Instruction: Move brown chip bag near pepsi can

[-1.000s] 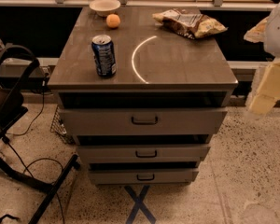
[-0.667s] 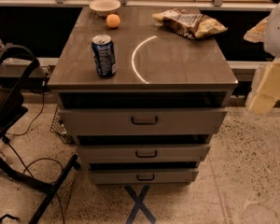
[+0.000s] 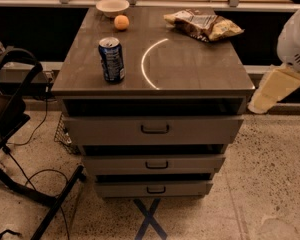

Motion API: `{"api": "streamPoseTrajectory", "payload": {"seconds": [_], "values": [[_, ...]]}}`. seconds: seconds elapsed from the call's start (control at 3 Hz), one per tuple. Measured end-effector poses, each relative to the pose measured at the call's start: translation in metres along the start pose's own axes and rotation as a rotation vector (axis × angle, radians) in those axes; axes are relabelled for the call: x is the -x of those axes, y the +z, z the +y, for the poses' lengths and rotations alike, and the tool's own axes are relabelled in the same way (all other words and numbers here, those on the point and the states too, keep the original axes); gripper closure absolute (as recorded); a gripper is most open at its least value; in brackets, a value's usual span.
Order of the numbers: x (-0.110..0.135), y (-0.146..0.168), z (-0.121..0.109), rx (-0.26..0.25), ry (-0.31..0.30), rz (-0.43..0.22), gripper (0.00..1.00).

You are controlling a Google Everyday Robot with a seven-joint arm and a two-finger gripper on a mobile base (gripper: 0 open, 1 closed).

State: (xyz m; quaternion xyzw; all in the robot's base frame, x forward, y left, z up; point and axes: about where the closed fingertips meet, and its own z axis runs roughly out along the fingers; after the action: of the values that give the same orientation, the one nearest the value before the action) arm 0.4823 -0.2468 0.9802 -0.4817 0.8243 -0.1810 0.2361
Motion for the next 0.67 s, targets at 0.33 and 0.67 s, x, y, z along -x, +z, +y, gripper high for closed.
{"api": "streamPoseTrajectory", "payload": {"seconds": [0.33,0.67], "values": [[-0.025,0.019,-0.081,-0.241,0.076,-0.026,0.00],[-0.026,0.029,-0.148,-0.374,0.175,-0.190,0.00]]}}
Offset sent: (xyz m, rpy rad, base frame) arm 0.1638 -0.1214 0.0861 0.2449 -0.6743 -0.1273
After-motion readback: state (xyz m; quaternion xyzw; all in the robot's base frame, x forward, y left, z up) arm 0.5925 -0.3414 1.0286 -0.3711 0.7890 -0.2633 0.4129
